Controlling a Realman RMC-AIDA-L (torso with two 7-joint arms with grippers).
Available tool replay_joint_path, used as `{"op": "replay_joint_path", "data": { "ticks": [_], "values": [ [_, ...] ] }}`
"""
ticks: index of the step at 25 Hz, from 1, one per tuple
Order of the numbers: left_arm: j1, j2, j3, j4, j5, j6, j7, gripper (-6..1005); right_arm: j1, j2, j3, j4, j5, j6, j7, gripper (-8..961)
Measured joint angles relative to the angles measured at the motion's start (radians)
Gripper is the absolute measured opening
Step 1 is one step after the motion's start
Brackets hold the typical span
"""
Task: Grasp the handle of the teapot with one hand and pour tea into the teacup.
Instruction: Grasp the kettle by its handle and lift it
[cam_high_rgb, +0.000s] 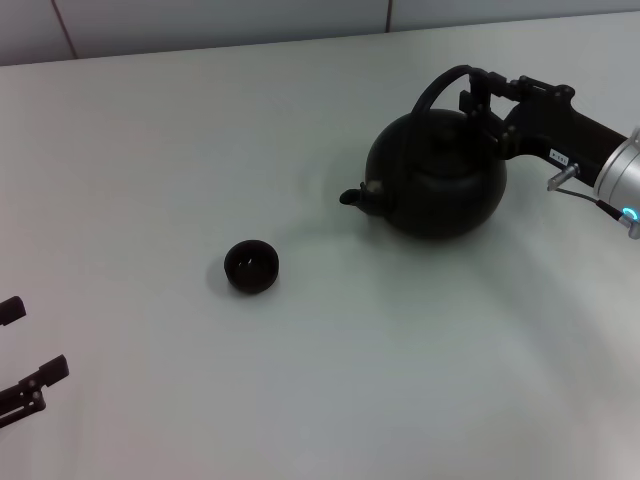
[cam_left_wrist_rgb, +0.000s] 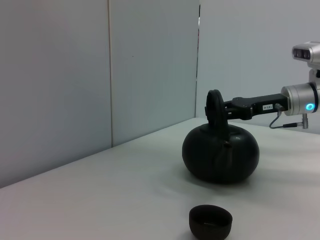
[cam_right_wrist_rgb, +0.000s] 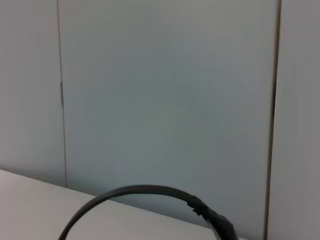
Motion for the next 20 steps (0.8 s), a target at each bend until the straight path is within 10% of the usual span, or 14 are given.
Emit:
{"op": "replay_joint_path", "data": {
  "ticks": [14,20],
  "values": [
    [-0.004,-0.001,0.000,0.000,-0.002,-0.006,0.000,810,0.005,-0.001,0.003,0.000,0.004,-0.001,0.003,82],
    [-0.006,-0.005,0.000,-0.003,-0.001,-0.006,0.000,810,0.035,-0.001,0.009,0.001,0.006,0.000,0.023,81]
  ]
}}
